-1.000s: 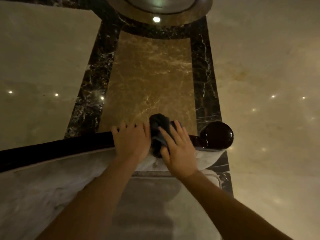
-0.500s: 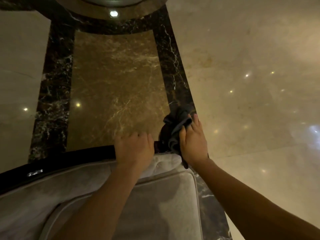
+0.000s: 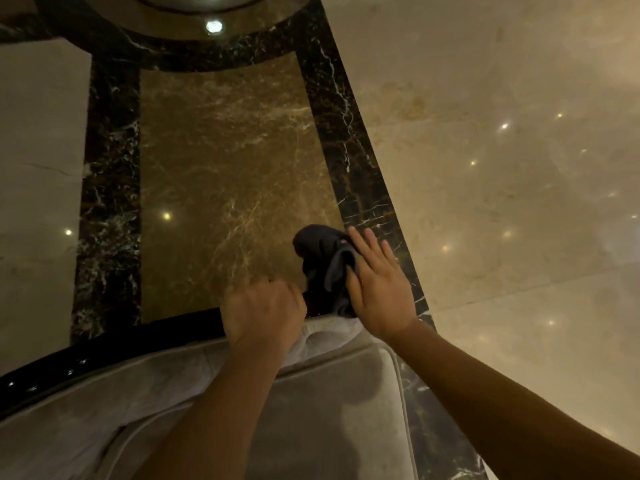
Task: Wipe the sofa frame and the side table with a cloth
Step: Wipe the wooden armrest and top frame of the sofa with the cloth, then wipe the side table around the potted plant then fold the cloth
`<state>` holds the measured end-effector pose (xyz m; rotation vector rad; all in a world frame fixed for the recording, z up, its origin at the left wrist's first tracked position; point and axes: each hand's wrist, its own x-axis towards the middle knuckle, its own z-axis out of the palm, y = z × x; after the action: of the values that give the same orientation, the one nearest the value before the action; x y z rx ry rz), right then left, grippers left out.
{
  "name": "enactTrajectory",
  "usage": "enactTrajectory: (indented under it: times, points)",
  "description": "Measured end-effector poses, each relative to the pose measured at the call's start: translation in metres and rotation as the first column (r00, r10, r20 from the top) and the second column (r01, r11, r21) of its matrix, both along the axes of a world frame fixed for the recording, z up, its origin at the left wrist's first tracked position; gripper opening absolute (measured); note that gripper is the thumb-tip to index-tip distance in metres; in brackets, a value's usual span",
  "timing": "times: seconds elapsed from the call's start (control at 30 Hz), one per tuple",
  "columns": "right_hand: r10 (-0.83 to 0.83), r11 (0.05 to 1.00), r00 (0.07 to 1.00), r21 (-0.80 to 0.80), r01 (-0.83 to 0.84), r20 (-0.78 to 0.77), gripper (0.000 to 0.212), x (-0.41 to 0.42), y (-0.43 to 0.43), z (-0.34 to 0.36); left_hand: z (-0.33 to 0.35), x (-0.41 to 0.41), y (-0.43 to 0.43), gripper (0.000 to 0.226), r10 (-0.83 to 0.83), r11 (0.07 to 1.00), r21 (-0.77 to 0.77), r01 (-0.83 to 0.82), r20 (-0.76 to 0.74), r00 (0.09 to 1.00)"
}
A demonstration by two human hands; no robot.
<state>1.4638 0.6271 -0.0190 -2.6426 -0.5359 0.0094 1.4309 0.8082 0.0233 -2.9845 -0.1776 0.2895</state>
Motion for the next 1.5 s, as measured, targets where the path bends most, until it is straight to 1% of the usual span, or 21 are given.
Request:
enactTrajectory:
  times: [0.1, 0.17, 0.23, 0.4, 0.43, 0.5, 0.57, 0.67, 0.7, 0.77, 0.8, 0.83, 0.87, 0.93, 1.03, 1.1, 1.17, 1.27, 1.33, 1.43, 1.5]
  points:
    - [-0.300, 0.899, 0.935, 0.271, 0.344, -0.192, 0.047, 0.009, 0.013, -0.002, -0.004, 0.002, 0.000, 0.046, 0.007, 1.000, 0.028, -0.009, 0.068, 0.998]
    - [-0.402, 0.807, 0.880, 0.356, 0.471, -0.253, 0.050, 0.001, 0.031, -0.003, -0.004, 0.001, 0.000, 0.044, -0.023, 0.999, 0.042, 0.020, 0.085, 0.996]
    - [-0.472, 0.745, 0.835, 0.377, 0.550, -0.284, 0.051, -0.011, 0.038, -0.006, -0.004, -0.001, 0.000, 0.044, -0.016, 0.999, 0.051, 0.011, 0.105, 0.994]
    - [-0.507, 0.723, 0.766, 0.289, 0.627, -0.394, 0.046, -0.042, 0.028, 0.007, 0.000, 0.000, -0.008, 0.046, 0.109, 0.993, 0.050, -0.108, -0.010, 0.994]
    - [-0.492, 0.729, 0.756, 0.271, 0.629, -0.432, 0.043, -0.051, 0.021, 0.010, 0.003, -0.004, -0.013, 0.050, 0.112, 0.994, -0.004, -0.112, 0.013, 0.994]
    - [-0.420, 0.814, 0.733, 0.135, 0.565, -0.536, 0.034, -0.072, 0.005, 0.011, 0.006, -0.020, -0.031, 0.048, 0.115, 0.943, -0.325, -0.073, 0.111, 0.987]
    - [-0.274, 0.934, 0.719, 0.002, 0.358, -0.639, 0.031, -0.101, -0.012, 0.014, 0.011, -0.053, -0.057, 0.035, 0.235, 0.729, -0.680, -0.075, 0.147, 0.961]
    - [-0.101, 0.941, 0.774, 0.193, 0.279, -0.626, 0.022, -0.138, -0.028, 0.033, 0.014, -0.114, -0.084, 0.013, 0.493, 0.311, -0.919, -0.244, -0.063, 0.868]
    - [-0.051, 0.929, 0.803, 0.267, 0.256, -0.594, 0.019, -0.145, -0.030, 0.043, 0.017, -0.128, -0.086, 0.014, 0.564, 0.142, -0.928, -0.345, -0.210, 0.798]
    - [0.083, 0.911, 0.833, 0.381, 0.160, -0.547, 0.015, -0.164, -0.029, 0.073, 0.033, -0.160, -0.083, 0.027, 0.600, -0.283, -0.816, -0.504, -0.561, 0.571]
    - [0.156, 0.894, 0.821, 0.433, 0.120, -0.549, 0.016, -0.172, -0.028, 0.090, 0.041, -0.175, -0.079, 0.031, 0.534, -0.494, -0.720, -0.488, -0.694, 0.483]
    - [0.233, 0.875, 0.783, 0.476, 0.090, -0.576, 0.018, -0.184, -0.025, 0.109, 0.055, -0.198, -0.075, 0.034, 0.481, -0.648, -0.639, -0.414, -0.765, 0.428]
    - [0.275, 0.854, 0.744, 0.510, 0.102, -0.609, 0.020, -0.189, -0.023, 0.122, 0.066, -0.212, -0.071, 0.035, 0.459, -0.725, -0.598, -0.342, -0.789, 0.408]
    - [0.359, 0.815, 0.638, 0.562, 0.142, -0.682, 0.021, -0.207, -0.019, 0.150, 0.094, -0.252, -0.065, 0.032, 0.561, -0.716, -0.657, -0.235, -0.743, 0.366]
    - [0.478, 0.808, 0.520, 0.586, 0.055, -0.708, 0.027, -0.247, -0.025, 0.195, 0.140, -0.327, -0.077, 0.023, 0.766, -0.571, -0.811, -0.123, -0.581, 0.275]
    - [0.567, 0.789, 0.480, 0.609, -0.081, -0.670, 0.031, -0.277, -0.035, 0.219, 0.168, -0.377, -0.097, 0.011, 0.882, -0.392, -0.908, -0.147, -0.416, 0.220]
    - [0.657, 0.745, 0.427, 0.621, -0.243, -0.622, 0.029, -0.329, -0.059, 0.250, 0.195, -0.452, -0.135, 0.024, 0.969, -0.144, -0.968, -0.206, -0.181, 0.169]
    - [0.695, 0.719, 0.358, 0.614, -0.326, -0.624, 0.017, -0.371, -0.086, 0.270, 0.227, -0.517, -0.178, 0.031, 0.990, 0.040, -0.959, -0.282, -0.001, 0.142]
    - [0.718, 0.690, 0.280, 0.597, -0.410, -0.637, 0.016, -0.414, -0.123, 0.283, 0.248, -0.576, -0.227, 0.032, 0.992, 0.092, -0.944, -0.316, 0.060, 0.111]
    - [0.730, 0.636, 0.122, 0.605, -0.479, -0.672, 0.016, -0.470, -0.182, 0.302, 0.268, -0.657, -0.302, 0.029, 0.996, 0.042, -0.955, -0.294, 0.019, 0.082]
    - [0.731, 0.601, 0.051, 0.607, -0.520, -0.680, 0.019, -0.499, -0.209, 0.313, 0.281, -0.703, -0.344, 0.030, 0.994, 0.081, -0.934, -0.347, 0.048, 0.102]
